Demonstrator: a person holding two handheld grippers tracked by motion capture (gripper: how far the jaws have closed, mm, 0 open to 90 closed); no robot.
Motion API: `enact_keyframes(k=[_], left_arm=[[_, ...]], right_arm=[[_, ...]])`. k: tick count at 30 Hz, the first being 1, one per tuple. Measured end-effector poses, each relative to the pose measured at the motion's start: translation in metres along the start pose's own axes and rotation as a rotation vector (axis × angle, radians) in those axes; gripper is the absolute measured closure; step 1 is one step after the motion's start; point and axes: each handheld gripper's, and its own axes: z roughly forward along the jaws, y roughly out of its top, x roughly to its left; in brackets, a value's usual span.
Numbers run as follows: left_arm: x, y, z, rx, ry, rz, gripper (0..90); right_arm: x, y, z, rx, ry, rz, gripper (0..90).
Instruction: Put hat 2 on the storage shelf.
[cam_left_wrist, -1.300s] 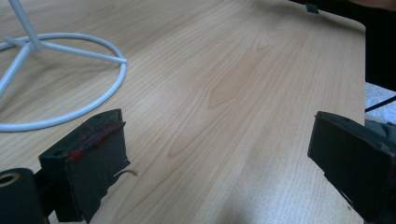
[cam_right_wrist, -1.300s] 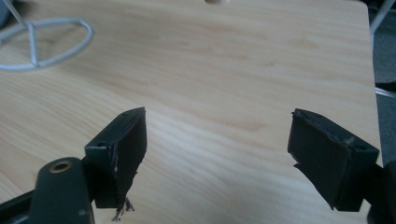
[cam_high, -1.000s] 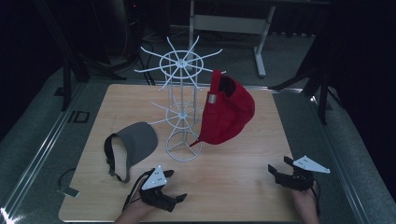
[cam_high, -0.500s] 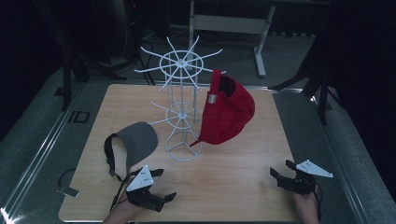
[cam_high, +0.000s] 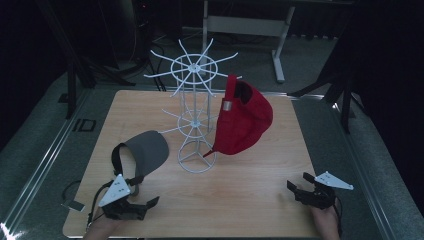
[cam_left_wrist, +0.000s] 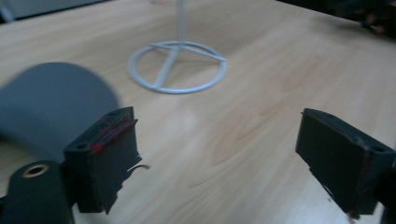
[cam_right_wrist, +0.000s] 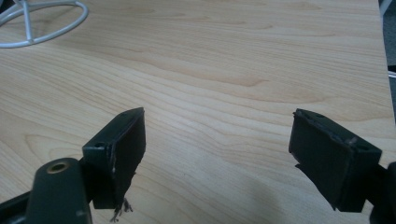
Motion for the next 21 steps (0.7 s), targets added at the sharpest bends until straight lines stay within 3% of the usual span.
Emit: enact_keyframes(k=[2, 6, 12, 21], left_arm=[[0.006, -0.002, -0.008, -0.003, 0.029, -0.004, 13.7], [0.02, -0.013, -0.02, -0.01, 0.091, -0.052, 14.7], [0.038, -0.03, -0.029, 0.017, 0.174, -0.093, 15.8], [0.055, -0.051, -0.033, 0.116, 0.19, -0.123, 16.9]], right_arm=[[0.0, 0.0, 0.0, 0.002, 0.003, -0.003, 18.6], [0.0, 0.0, 0.0, 0.004, 0.006, -0.006, 18.6], [0.002, 0.0, 0.001, 0.014, 0.015, -0.013, 18.6], [0.002, 0.001, 0.001, 0.018, 0.028, -0.015, 18.7]])
